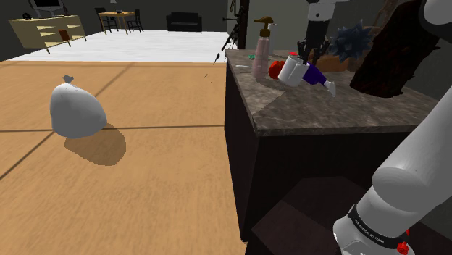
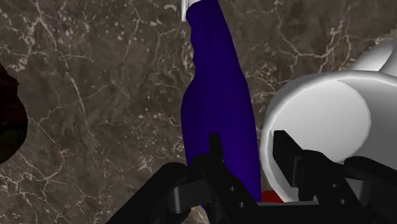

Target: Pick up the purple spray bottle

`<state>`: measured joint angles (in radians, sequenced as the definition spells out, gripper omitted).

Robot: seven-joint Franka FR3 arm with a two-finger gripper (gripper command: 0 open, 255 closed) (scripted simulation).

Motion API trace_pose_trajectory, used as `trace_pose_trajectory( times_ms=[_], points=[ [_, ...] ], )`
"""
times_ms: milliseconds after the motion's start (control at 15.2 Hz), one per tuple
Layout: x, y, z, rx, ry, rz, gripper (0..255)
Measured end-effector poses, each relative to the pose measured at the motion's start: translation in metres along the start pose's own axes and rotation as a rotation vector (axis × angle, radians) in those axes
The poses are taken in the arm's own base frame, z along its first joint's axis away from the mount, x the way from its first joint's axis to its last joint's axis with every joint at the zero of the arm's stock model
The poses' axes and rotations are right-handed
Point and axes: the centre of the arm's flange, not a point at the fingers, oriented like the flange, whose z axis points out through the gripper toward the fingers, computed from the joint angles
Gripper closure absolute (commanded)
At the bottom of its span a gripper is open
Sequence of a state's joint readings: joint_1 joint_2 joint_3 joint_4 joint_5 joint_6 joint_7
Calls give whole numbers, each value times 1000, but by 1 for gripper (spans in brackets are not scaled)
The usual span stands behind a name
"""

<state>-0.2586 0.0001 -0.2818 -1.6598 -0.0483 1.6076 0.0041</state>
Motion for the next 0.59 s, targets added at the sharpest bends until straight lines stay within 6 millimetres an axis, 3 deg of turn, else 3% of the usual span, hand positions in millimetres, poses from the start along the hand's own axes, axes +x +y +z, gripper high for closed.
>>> trace_pose_trajectory(
  times_ms=[594],
  points=[
    [-2, 2, -45, 0, 0, 0, 255]
  ],
)
